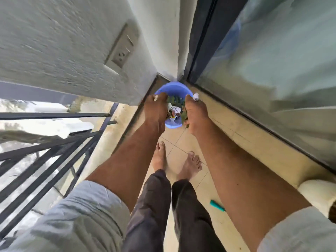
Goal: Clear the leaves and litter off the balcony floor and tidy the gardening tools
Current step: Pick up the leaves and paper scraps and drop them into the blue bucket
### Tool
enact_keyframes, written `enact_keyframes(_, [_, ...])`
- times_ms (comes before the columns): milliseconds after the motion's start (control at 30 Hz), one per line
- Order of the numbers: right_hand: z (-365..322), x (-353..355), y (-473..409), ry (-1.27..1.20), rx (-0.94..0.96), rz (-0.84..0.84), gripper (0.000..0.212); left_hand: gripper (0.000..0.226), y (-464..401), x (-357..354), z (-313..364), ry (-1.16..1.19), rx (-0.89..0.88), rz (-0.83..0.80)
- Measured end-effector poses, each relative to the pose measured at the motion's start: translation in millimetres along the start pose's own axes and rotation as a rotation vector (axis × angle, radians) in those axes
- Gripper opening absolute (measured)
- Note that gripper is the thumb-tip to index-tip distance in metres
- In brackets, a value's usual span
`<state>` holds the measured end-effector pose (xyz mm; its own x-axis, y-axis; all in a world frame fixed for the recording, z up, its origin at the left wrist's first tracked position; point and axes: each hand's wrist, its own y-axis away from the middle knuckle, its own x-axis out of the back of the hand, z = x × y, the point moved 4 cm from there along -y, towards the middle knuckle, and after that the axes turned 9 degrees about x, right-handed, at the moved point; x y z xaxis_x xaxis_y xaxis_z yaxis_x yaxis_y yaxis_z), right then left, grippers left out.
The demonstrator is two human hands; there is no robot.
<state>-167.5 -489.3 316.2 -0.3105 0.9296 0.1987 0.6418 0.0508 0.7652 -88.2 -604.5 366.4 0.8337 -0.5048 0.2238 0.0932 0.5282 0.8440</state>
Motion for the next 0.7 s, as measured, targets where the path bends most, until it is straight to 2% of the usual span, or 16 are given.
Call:
enact_keyframes(100, [31.5,-20.8,-43.4,0.034,-0.041,-0.036,0.028,0.015,-58.4,-16.9,-25.9,-0.025,-0.014,0.007])
enact_keyframes(233, [63.1,-41.1,-91.5,0.054,-0.065,-0.053,0.017,0.024,-130.0,-29.8,-61.0,-0.117,0.004,-0.045])
enact_keyframes(300, [80.7,-50.9,-117.8,0.048,-0.049,-0.084,0.025,0.033,-168.1,-35.9,-80.4,-0.182,0.006,-0.083])
enact_keyframes(367, [94.0,-53.4,-138.7,0.01,-0.027,-0.074,0.02,0.037,-174.2,-42.7,-79.3,-0.203,0.015,-0.142])
enact_keyframes(433, [100.4,-55.0,-144.3,-0.076,-0.087,-0.108,0.015,0.036,-176.7,-47.4,-77.8,-0.141,0.07,-0.167])
enact_keyframes(467, [99.9,-54.8,-140.2,-0.116,-0.147,-0.139,0.017,0.033,-177.6,-46.9,-77.9,-0.127,0.092,-0.158])
enact_keyframes(533, [96.8,-50.5,-128.4,-0.143,-0.237,-0.161,0.035,0.026,-166.3,-42.4,-75.1,-0.096,0.119,-0.169])
enact_keyframes(600, [89.7,-41.8,-112.8,-0.178,-0.262,-0.151,0.049,0.022,-149.7,-33.9,-68.5,-0.099,0.144,-0.16])
enact_keyframes(700, [67.2,-21.6,-80.3,-0.222,-0.222,-0.124,0.043,0.02,-117.3,-23.7,-54.0,-0.113,0.139,-0.187])
